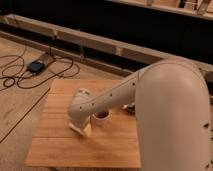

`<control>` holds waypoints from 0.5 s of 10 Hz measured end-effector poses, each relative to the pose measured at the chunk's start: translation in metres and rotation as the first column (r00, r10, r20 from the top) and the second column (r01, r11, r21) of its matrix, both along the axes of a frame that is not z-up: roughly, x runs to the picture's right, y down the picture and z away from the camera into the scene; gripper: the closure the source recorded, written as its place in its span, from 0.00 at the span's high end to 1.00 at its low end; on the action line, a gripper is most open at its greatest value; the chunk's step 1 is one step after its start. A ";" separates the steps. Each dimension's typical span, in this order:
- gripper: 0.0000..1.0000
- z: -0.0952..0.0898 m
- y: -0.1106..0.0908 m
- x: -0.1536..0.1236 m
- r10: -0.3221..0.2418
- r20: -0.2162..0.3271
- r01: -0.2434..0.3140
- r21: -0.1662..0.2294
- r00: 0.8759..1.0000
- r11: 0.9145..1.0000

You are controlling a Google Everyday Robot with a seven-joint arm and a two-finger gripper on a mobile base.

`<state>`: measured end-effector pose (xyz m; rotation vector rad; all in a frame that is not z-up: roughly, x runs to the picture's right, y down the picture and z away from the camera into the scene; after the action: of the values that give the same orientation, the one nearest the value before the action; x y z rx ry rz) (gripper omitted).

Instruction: Wipe the white sponge on the table

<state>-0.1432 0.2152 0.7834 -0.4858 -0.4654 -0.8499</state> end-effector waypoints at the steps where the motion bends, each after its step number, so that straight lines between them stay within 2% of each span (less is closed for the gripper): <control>1: 0.80 0.004 0.000 0.001 0.006 0.002 -0.006 0.003 1.000 1.000; 5: 0.80 0.017 0.000 0.000 0.022 0.015 -0.023 0.013 1.000 1.000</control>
<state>-0.1434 0.2153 0.8006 -0.4612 -0.4780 -0.8352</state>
